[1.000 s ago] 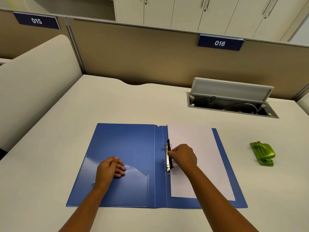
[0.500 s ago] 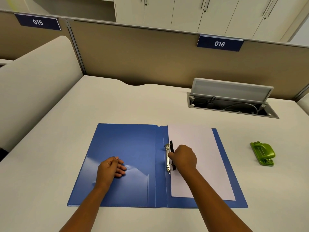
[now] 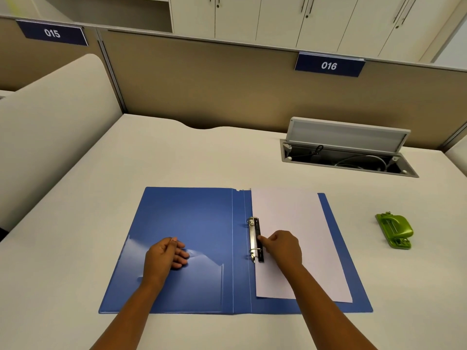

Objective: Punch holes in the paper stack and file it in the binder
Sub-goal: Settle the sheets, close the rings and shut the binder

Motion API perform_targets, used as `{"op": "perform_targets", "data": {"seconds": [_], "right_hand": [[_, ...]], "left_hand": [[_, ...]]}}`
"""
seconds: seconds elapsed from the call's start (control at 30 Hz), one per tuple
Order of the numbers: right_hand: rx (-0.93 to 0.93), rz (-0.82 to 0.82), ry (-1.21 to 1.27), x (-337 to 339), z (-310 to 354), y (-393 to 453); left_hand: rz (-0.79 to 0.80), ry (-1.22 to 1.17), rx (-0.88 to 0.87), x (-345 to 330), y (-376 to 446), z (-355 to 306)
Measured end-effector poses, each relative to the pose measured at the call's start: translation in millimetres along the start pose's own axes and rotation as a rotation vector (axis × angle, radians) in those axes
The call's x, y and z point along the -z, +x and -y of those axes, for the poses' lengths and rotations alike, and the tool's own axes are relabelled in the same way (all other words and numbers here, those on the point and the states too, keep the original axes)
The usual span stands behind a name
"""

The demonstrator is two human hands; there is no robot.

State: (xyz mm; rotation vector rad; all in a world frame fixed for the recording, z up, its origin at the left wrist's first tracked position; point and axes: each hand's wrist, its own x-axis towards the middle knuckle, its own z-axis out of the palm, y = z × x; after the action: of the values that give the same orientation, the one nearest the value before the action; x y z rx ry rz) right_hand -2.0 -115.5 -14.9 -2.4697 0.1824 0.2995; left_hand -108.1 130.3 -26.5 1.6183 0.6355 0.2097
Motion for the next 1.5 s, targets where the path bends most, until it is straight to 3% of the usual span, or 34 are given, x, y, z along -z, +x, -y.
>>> {"op": "perform_targets", "data": {"seconds": [0.17, 0.3, 0.4, 0.9, 0.97, 1.1, 1.17, 1.33, 1.5], "right_hand": [[0.189, -0.207, 0.009, -4.0, -9.9, -38.6], [0.243, -0.089, -0.161, -23.3, -25.0, -58.5], [0.325, -0.133, -0.412, -41.6, -45.4, -55.6], [0.335, -0.213, -0.466, -51.7, -62.5, -47.2], [0.333, -0.207, -0.470, -51.9, -61.8, -48.0], [0.328, -0.211, -0.473, -51.8, -62.4, -47.9], [0.329, -0.210, -0.473, -52.1, -62.3, -47.9], [0.326, -0.212, -0.472, -50.3, -62.6, -48.3], [0.324, -0.191, -0.463, -49.5, -61.4, -48.0]], "left_hand": [[0.003, -0.002, 0.006, 0.3, -0.2, 0.5], [-0.009, 0.014, -0.002, 0.1, -0.2, 0.4], [-0.013, 0.016, 0.000, -0.1, -0.8, -0.1], [-0.011, 0.099, 0.029, -6.3, 10.5, -6.8], [-0.046, 0.245, -0.032, -6.0, 11.6, -4.2], [-0.239, 0.839, -0.256, 3.6, 12.4, -1.5], [-0.290, 0.991, -0.197, 10.5, 13.2, -4.2], [-0.327, 1.001, 0.160, 27.4, 17.0, -7.5], [-0.346, 1.049, 0.200, 28.9, 18.5, -11.8]]}}
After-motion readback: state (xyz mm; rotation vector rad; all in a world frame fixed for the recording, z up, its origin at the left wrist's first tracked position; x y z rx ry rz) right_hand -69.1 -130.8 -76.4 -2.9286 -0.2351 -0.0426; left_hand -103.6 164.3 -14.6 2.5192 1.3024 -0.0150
